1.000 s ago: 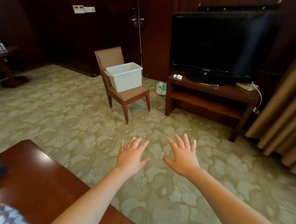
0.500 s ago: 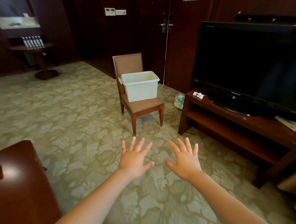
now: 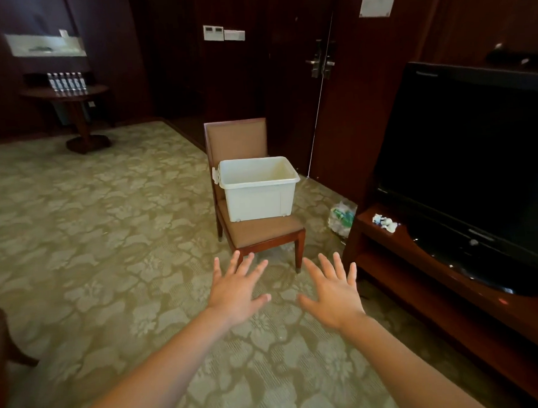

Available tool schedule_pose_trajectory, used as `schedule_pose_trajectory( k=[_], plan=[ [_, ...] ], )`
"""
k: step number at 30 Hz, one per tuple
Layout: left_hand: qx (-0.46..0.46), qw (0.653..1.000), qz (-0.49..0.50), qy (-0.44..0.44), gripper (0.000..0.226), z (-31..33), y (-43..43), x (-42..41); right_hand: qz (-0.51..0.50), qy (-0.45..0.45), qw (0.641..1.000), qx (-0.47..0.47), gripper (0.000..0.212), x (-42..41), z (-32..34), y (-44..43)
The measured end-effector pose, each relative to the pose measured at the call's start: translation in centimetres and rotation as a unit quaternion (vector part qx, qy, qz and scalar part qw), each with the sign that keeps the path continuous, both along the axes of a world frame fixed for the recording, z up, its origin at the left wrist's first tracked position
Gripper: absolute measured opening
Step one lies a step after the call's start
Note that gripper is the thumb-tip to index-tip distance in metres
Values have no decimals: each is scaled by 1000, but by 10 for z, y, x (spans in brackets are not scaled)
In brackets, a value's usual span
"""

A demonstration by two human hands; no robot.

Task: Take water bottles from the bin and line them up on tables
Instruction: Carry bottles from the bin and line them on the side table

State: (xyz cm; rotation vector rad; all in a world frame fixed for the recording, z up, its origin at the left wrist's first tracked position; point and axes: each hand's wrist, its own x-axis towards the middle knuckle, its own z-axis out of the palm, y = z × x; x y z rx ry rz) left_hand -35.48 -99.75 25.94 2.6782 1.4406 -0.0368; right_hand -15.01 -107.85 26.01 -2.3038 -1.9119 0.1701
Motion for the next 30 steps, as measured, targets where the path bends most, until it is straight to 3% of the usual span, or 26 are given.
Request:
schedule_pose_trajectory(
  k=[9, 21, 30],
  plan=[
    [-17, 999, 29, 20, 76, -9, 136, 58, 29, 24, 999, -28, 79, 63, -13, 161],
    [3, 988, 153, -14, 76, 0, 342, 158, 131, 2, 991, -5, 77, 168, 11, 414],
    [-20, 982, 187, 0, 74, -7, 454, 179, 149, 1, 988, -43, 75, 190, -5, 544]
  ],
)
